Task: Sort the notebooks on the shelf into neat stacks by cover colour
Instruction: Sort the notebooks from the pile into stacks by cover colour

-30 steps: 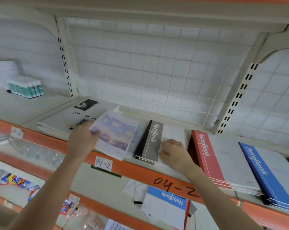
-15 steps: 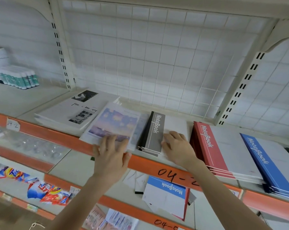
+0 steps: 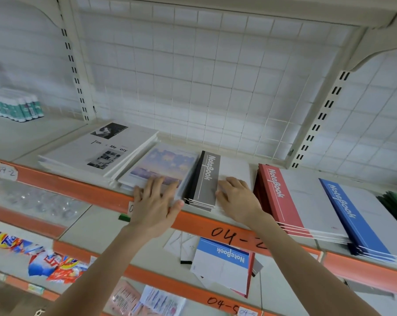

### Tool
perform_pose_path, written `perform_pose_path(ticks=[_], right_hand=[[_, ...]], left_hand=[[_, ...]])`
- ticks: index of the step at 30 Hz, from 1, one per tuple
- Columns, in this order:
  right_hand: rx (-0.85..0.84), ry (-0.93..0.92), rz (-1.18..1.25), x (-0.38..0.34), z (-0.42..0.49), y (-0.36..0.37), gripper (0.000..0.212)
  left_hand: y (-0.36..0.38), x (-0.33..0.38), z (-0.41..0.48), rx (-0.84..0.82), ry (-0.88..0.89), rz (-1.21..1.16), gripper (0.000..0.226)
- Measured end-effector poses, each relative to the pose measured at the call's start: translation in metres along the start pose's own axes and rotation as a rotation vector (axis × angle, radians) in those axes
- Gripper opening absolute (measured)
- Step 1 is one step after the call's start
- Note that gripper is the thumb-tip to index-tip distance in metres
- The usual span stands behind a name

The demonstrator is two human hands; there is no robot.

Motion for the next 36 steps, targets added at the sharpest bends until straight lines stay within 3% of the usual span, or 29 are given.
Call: perform_pose_path(ticks=[5, 8, 14, 17, 23, 26, 30, 36], right_hand=[[0.012, 0.069, 0.020, 0.020, -0.015, -0.019, 0.042], [0.039, 0.161, -0.008, 0.056, -0.038, -0.036, 0.042], [0.132, 0.390, -0.059, 0.165, -0.112, -0.065, 0.048], [0.189, 0.503, -0.085, 0.230, -0.153, -0.075, 0.073], [0.142, 0.640, -0.219, 0.354, -0.237, -0.092, 0.086], [0.168, 0.695, -0.238, 0.417, -0.275, -0.108, 0.078], [0.333, 0.779, -0.275, 0.495, -0.316, -0.146, 0.053], [0.217, 0.862, -0.270, 0.588, -0.344, -0.173, 0.036]], left_hand=[[-0.007, 0.035, 0.007, -0.007, 0.043, 0.051, 0.096], [-0.008, 0.083, 0.017, 0.029, 0.182, 0.110, 0.072], [0.009, 0.200, 0.029, 0.047, 0.348, 0.098, 0.056], [0.037, 0.271, 0.028, 0.051, 0.485, 0.067, 0.060], [0.099, 0.409, 0.018, -0.006, 0.612, -0.032, 0.057], [0.120, 0.469, 0.010, -0.005, 0.656, -0.039, 0.056], [0.142, 0.538, 0.004, 0.000, 0.711, -0.011, 0.055], [0.155, 0.607, 0.006, 0.036, 0.702, 0.029, 0.053]])
Point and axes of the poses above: each hand's wrist, its own z-axis towards the middle knuckle, its own y-axis out of the palm, x = y × z, the point moved 10 cm from there along z, towards the middle knuckle, and after that the axes turned 14 degrees about -z, right-handed, at the moved point
